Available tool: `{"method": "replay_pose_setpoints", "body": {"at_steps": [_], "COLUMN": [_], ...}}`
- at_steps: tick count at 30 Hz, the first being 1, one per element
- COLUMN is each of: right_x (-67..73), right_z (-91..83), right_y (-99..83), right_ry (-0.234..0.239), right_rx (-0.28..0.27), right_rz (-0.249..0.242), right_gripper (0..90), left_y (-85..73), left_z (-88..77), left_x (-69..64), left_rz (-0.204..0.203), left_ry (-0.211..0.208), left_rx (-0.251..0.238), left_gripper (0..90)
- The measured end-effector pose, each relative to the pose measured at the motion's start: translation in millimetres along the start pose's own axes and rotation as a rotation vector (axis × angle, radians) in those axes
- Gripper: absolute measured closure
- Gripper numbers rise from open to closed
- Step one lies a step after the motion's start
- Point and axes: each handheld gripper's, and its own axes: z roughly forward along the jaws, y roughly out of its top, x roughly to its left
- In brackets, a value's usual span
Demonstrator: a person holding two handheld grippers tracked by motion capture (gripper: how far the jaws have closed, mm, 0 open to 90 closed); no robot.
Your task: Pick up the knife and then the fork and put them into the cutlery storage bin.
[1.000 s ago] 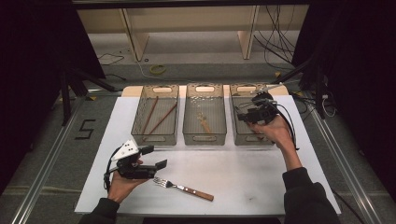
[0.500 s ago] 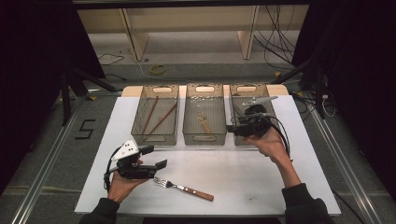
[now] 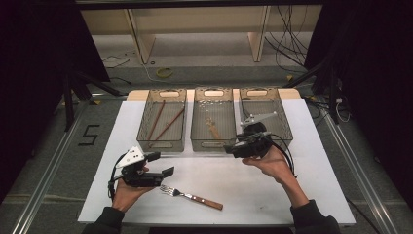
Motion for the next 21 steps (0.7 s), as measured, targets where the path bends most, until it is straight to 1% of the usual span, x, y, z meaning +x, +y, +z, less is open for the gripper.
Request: {"method": "replay_pose_setpoints", "body": {"at_steps": [3, 4, 9, 12, 14, 15, 16, 17, 18, 21], "right_x": [3.2, 6.6, 17.3, 22.1, 27.0, 32.0, 34.5, 34.5, 39.1, 43.9], "right_z": [2.7, 5.1, 9.9, 12.7, 15.8, 18.8, 20.3, 20.3, 23.7, 27.5], "right_y": [-0.3, -0.9, -1.9, -2.9, -4.2, -5.8, -6.8, -6.8, -9.1, -11.4], "right_ry": [0.006, 0.020, 0.049, 0.061, 0.076, 0.089, 0.092, 0.092, 0.105, 0.121], "right_rx": [0.009, 0.015, 0.038, 0.049, 0.061, 0.077, 0.084, 0.084, 0.098, 0.114], "right_rz": [-0.006, -0.006, -0.025, -0.037, -0.045, -0.057, -0.063, -0.063, -0.075, -0.084], "right_gripper": [32.2, 32.0, 30.9, 30.7, 30.7, 30.6, 30.6, 30.6, 30.6, 30.7], "left_y": [0.0, 0.0, 0.0, -0.1, -0.1, -0.1, -0.1, -0.2, -0.1, -0.1], "left_z": [-0.1, -0.2, -0.3, -0.1, -0.3, -0.4, -0.3, -0.3, -0.4, -0.3], "left_x": [0.2, 0.1, 0.4, 0.2, 0.3, 0.2, 0.2, 0.2, 0.2, 0.0], "left_rz": [-0.002, -0.003, 0.003, -0.002, -0.003, -0.006, -0.007, -0.006, -0.007, -0.005], "left_ry": [0.001, 0.001, 0.000, 0.001, 0.001, 0.001, 0.002, 0.002, 0.002, 0.002], "left_rx": [-0.002, -0.003, 0.002, -0.004, -0.004, -0.006, -0.007, -0.007, -0.006, -0.006], "left_gripper": [16.4, 16.4, 16.4, 16.4, 16.4, 16.4, 16.4, 16.4, 16.4, 16.4]}}
